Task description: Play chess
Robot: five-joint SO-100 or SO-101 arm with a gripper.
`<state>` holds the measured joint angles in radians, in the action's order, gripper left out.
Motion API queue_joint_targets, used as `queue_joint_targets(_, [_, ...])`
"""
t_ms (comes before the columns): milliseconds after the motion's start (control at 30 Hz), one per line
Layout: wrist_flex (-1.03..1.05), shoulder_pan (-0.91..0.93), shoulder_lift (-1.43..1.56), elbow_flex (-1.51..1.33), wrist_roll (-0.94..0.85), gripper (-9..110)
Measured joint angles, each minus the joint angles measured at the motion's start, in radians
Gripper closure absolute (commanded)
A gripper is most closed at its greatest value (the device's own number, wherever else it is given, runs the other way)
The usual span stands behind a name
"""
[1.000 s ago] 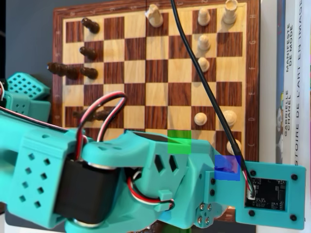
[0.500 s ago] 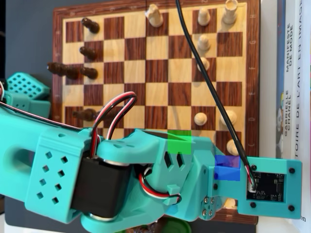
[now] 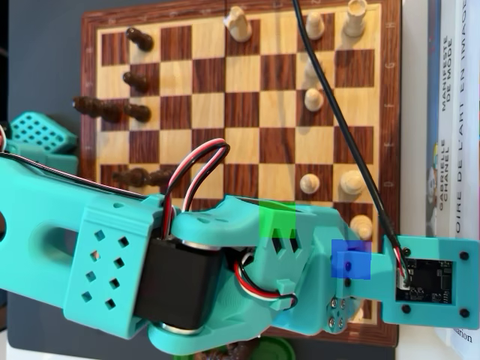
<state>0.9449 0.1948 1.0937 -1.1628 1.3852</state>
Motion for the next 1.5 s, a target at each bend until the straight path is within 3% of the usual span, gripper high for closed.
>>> queue_joint_targets(1500, [0.052,0.003,-0.006,0.0,0.0,84])
